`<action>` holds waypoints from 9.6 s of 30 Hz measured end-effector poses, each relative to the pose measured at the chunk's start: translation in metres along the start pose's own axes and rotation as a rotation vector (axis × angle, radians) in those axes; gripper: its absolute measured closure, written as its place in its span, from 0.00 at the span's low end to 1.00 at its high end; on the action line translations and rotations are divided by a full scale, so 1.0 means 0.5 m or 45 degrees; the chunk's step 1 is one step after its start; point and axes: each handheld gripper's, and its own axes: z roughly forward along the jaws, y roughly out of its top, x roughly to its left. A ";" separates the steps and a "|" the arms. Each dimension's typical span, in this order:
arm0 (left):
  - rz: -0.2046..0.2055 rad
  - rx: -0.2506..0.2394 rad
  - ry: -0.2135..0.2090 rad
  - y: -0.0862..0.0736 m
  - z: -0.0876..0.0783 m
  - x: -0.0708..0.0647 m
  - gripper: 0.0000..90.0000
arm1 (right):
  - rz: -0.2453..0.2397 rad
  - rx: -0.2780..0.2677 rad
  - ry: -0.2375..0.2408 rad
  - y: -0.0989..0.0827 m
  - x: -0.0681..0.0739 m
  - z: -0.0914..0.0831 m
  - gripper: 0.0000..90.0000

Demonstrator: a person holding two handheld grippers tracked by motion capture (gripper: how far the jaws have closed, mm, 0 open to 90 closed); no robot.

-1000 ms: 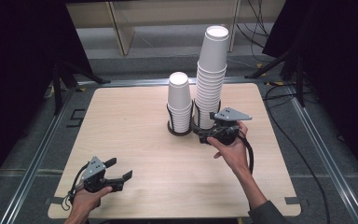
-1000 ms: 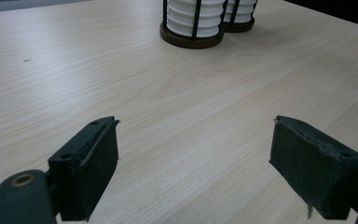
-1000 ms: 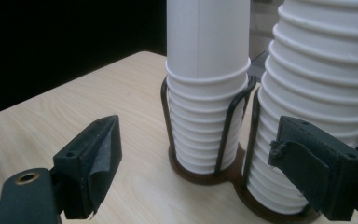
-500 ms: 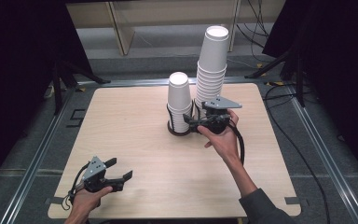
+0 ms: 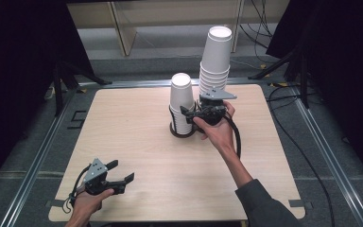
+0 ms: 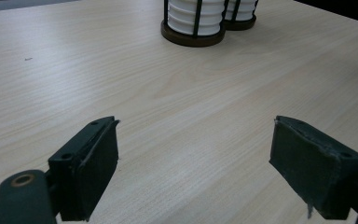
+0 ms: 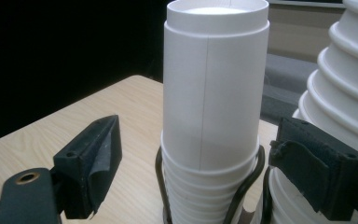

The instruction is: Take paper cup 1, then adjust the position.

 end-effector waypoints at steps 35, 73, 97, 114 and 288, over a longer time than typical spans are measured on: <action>-0.022 0.013 0.011 0.000 -0.003 -0.004 0.16 | 0.089 0.015 -0.226 0.041 0.024 0.113 0.18; -0.011 -0.006 -0.014 0.001 0.000 -0.003 0.16 | 0.119 -0.138 -0.261 0.120 0.045 0.076 0.23; -0.011 -0.023 -0.041 0.004 0.005 -0.005 0.16 | 0.028 -0.229 0.072 0.152 0.096 -0.067 0.22; 0.036 -0.122 -0.065 0.034 0.035 -0.016 0.16 | 0.045 -0.079 0.210 -0.029 0.101 -0.050 0.22; 0.069 -0.252 -0.309 0.065 0.039 -0.100 0.00 | 0.050 0.273 0.971 -0.068 0.141 -0.056 0.26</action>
